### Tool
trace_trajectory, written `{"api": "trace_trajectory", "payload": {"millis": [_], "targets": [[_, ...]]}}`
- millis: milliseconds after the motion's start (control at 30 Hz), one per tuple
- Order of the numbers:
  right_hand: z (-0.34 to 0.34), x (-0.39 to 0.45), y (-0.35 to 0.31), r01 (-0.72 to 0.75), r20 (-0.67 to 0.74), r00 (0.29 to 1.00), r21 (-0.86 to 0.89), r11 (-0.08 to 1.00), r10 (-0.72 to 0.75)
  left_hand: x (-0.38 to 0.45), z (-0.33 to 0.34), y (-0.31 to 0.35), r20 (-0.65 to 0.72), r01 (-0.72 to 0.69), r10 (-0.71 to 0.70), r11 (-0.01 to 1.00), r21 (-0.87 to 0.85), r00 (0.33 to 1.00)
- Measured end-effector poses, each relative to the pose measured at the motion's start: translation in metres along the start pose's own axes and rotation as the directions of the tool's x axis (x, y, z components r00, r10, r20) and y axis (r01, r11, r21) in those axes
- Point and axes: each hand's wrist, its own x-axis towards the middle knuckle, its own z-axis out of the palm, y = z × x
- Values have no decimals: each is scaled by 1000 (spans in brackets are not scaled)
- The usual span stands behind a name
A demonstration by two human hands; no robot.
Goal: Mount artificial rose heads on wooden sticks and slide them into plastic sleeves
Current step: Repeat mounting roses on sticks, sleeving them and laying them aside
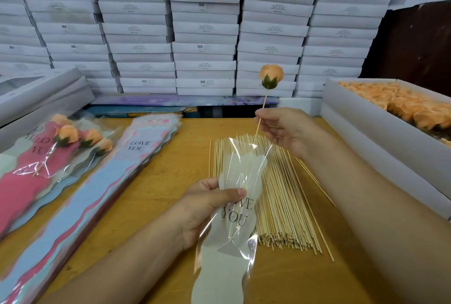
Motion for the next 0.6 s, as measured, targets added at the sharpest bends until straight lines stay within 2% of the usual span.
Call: {"api": "trace_trajectory", "payload": {"millis": [300, 400, 600], "targets": [[0, -19, 20, -32, 121, 991, -146, 989, 50, -1, 2, 2, -32, -49, 49, 998, 30, 998], [1, -26, 23, -39, 143, 987, -187, 982, 66, -2, 1, 3, -3, -53, 52, 999, -4, 999], [-1, -29, 14, -70, 156, 983, -181, 981, 99, -6, 4, 4, 13, -61, 61, 998, -9, 998]]}}
